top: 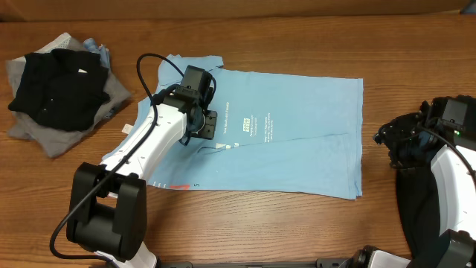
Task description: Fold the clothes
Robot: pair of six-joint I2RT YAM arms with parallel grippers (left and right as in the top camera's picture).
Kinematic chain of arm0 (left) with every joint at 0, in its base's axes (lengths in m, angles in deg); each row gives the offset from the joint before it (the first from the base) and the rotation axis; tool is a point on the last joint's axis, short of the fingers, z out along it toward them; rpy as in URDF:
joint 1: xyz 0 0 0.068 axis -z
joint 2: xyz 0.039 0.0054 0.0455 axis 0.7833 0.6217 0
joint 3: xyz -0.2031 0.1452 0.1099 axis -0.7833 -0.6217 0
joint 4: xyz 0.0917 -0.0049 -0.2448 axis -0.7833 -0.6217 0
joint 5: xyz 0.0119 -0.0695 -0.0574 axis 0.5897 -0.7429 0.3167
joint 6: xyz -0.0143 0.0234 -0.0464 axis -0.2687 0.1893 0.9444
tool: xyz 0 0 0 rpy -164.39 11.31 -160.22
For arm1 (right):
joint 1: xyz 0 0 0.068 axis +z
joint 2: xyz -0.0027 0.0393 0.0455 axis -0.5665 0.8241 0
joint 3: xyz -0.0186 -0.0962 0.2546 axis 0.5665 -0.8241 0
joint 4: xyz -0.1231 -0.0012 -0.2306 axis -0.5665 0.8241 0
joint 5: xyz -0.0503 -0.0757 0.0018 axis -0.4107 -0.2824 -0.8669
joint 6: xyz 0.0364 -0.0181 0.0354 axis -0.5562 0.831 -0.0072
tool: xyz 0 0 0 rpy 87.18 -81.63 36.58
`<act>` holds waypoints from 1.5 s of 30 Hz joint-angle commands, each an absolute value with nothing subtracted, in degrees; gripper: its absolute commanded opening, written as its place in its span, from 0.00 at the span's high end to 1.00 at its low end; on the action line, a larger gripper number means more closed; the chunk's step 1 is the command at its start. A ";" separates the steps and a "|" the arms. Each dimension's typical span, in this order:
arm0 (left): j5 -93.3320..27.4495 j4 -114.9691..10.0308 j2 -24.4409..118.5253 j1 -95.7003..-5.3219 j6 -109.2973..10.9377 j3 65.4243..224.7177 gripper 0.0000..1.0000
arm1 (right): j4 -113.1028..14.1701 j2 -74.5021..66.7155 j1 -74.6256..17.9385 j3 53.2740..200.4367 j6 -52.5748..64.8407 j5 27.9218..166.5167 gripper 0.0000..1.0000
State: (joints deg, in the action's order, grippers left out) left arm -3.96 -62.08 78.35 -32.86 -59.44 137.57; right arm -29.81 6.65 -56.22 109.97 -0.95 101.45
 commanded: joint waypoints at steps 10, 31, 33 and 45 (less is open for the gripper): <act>3.82 -75.43 76.82 -40.40 -58.20 148.04 0.33 | -29.57 5.80 -56.40 111.24 -1.15 101.97 0.26; -14.87 -63.93 77.57 -53.60 -69.61 132.28 0.72 | -29.24 11.24 -56.38 101.21 -1.17 105.58 0.49; -12.77 -61.49 77.96 -53.80 -67.38 130.75 0.71 | -30.57 12.53 -56.38 99.41 -1.17 106.93 0.58; -6.32 -56.09 79.25 -53.80 -65.02 129.79 0.69 | -30.44 15.00 -56.40 94.67 -1.23 102.43 0.58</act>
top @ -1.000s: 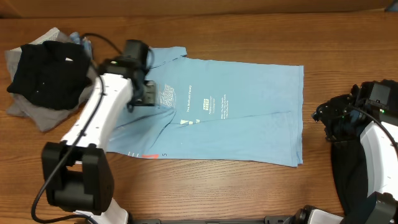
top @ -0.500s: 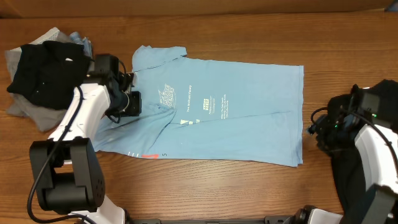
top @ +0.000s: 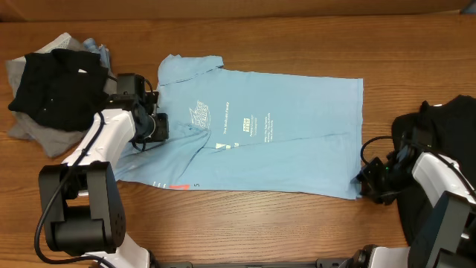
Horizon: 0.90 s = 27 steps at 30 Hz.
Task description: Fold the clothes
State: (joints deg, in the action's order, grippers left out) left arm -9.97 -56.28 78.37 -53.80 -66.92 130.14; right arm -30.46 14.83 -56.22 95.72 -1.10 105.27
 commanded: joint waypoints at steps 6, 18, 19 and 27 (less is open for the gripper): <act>-6.43 -56.22 79.25 -53.80 -64.58 129.79 0.68 | -32.89 15.00 -56.40 93.08 -2.48 101.78 0.78; -6.87 -62.29 79.20 -53.82 -64.18 134.34 0.40 | -31.07 14.98 -59.09 96.31 -6.78 92.14 0.96; -6.84 -63.47 79.20 -53.82 -64.21 135.61 0.40 | -30.46 14.98 -59.46 97.03 -6.78 92.14 0.96; -12.18 -72.39 79.20 -53.67 -65.17 149.01 0.29 | -25.00 14.78 -60.03 104.38 -6.57 94.39 0.46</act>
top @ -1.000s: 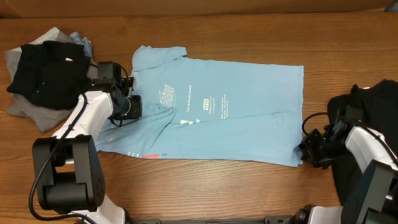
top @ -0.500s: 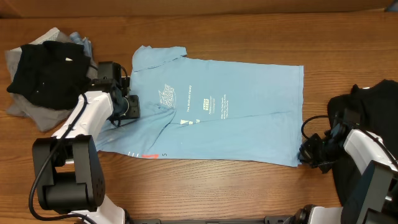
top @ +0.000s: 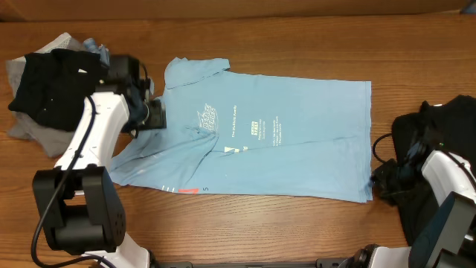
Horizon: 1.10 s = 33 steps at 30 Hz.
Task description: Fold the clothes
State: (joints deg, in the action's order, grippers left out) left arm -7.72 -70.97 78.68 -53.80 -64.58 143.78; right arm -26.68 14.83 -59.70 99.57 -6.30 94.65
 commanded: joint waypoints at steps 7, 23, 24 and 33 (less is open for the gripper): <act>-17.58 -68.96 79.20 -50.63 -66.20 153.09 0.27 | -18.44 11.35 -60.03 116.83 -1.50 98.72 0.43; -15.98 -54.97 95.27 -45.41 -66.74 160.76 0.48 | -17.89 4.53 -59.96 125.49 6.79 124.03 0.39; -15.65 -54.80 96.67 -45.41 -66.76 162.01 0.49 | -18.03 4.53 -59.89 125.49 6.81 124.00 0.39; -15.19 -48.22 104.52 -44.80 -66.79 164.96 0.35 | -17.50 4.53 -59.85 125.47 6.81 123.96 0.39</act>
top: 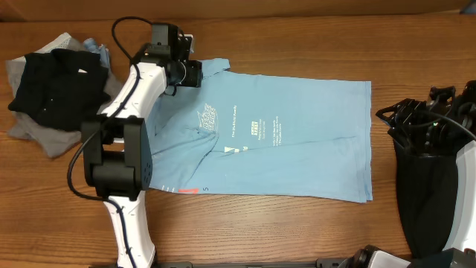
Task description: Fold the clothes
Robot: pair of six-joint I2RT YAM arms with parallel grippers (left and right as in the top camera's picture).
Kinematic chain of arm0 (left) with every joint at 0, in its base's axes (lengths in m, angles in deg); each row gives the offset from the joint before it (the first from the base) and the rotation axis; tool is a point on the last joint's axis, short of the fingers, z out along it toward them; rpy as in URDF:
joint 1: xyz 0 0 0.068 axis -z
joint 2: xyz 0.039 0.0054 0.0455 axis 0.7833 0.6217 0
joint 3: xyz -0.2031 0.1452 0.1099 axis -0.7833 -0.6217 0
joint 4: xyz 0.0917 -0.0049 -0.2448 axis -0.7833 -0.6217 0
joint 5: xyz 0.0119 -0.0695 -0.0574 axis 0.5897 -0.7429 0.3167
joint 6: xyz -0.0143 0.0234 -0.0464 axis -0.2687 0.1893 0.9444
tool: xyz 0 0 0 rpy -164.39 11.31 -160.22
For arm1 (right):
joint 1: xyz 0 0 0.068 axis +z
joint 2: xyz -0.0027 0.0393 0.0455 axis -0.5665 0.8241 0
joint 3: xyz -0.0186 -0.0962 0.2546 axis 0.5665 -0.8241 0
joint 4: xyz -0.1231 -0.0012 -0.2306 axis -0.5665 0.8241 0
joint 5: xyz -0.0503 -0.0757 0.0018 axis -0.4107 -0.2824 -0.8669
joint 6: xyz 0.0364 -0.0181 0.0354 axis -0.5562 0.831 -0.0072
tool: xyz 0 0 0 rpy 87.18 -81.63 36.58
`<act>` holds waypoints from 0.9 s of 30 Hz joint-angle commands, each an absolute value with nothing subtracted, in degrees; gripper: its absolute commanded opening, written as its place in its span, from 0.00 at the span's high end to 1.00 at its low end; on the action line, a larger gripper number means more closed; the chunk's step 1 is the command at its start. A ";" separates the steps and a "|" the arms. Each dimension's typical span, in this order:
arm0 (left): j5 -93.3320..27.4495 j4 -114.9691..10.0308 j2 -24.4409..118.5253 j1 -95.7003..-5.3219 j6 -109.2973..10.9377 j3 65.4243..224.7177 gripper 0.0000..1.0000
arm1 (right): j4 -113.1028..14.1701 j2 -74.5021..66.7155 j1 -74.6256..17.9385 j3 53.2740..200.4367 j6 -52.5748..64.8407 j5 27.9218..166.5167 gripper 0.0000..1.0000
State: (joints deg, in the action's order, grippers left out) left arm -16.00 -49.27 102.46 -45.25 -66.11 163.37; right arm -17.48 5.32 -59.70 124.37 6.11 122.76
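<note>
A light blue T-shirt (282, 141) lies spread flat on the wooden table, print side up, with its collar end to the left. My left gripper (191, 73) is at the shirt's upper left sleeve (212, 67), pointing right; the overhead view does not show how its jaws stand. My right gripper (390, 125) hovers just off the shirt's right edge, over bare wood. It looks open and touches no cloth.
A pile of black and grey clothes (56, 93) sits at the far left of the table. A black garment (424, 208) lies under the right arm at the right edge. The table's back edge (297, 16) runs close behind the shirt.
My left gripper has gone from the shirt's left side up to the upper left sleeve. My right gripper has left the shirt's lower right corner and now sits higher, off the cloth. The shirt lies unchanged.
At first my left gripper was over the shirt's chest and the right arm stood off to the right. Then the left was at the shirt's left edge and the right at its lower right corner. The shirt then lay shifted right and flatter. Now both grippers are elsewhere.
</note>
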 commanded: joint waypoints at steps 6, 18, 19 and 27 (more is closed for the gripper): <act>-15.00 -46.54 107.36 -44.05 -66.50 164.96 0.38 | -17.33 4.53 -59.85 125.47 6.83 123.31 0.39; -11.13 -45.84 108.14 -43.75 -62.22 164.98 0.82 | -17.35 4.53 -59.59 125.42 6.83 122.04 0.39; -11.13 -45.86 108.14 -43.75 -62.22 165.07 0.85 | -17.35 4.53 -59.59 125.42 6.83 121.95 0.38; -11.11 -46.86 107.60 -43.75 -62.04 167.02 0.96 | -17.35 4.53 -59.59 125.42 6.81 121.40 0.39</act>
State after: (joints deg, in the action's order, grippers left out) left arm -11.91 -46.38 107.01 -44.03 -62.83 164.48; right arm -17.09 5.32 -59.63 124.37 6.40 121.86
